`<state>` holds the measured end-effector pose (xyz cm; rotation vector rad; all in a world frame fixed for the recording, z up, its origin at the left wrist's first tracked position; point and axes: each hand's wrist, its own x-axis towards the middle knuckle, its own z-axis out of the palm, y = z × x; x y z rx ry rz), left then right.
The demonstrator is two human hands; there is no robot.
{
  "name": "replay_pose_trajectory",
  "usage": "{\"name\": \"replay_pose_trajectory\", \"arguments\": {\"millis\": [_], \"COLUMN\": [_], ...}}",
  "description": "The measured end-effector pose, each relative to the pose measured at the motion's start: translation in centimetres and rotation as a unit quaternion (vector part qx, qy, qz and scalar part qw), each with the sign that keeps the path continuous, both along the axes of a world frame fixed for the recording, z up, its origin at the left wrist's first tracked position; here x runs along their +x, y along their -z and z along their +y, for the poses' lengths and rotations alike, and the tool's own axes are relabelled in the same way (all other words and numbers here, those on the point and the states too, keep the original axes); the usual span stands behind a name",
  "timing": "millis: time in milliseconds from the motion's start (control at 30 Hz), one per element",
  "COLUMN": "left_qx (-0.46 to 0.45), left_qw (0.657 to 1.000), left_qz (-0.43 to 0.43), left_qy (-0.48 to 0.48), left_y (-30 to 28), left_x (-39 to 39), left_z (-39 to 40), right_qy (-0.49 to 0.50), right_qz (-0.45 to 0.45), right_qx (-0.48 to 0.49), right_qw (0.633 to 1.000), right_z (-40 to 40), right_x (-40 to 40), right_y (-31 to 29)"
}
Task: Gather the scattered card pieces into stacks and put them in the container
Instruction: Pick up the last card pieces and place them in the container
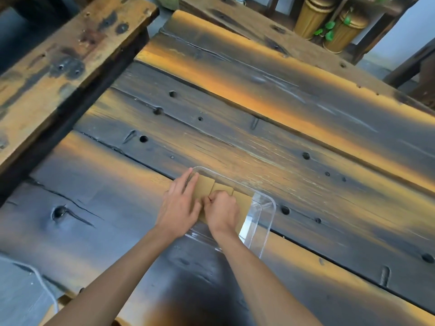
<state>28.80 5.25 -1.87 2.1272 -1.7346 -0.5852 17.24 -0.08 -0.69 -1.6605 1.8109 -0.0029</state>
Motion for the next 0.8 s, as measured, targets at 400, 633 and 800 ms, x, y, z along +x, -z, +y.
{"name": "replay_pose_trajectory", "arguments": {"millis": [400,633,800], "left_qx": [-0.001,0.021,0.130], "left_qw": [0.998,0.996,0.943], "left_qz": [0.060,-0.065,-0.223], "left_qy": [-0.021,0.053,0.209], "left_y": [-0.7,-2.1,-1.0], "left_x": [0.8,-0.5,-2.3], "left_z": [1.4,1.9,2.5], "right_qy": [0.029,-0.100,-0.303], "right_qz": [-0.065,-0.044,0.045], "right_qx": [-0.007,-0.056,-0.061], "right_qw": [0.997,0.992,0.950], "right_z": [1.2,3.1,5.1], "right_x": [-3.4,-7.8,-6.1], "right_y": [-2.2,-3.3,-1.6]}}
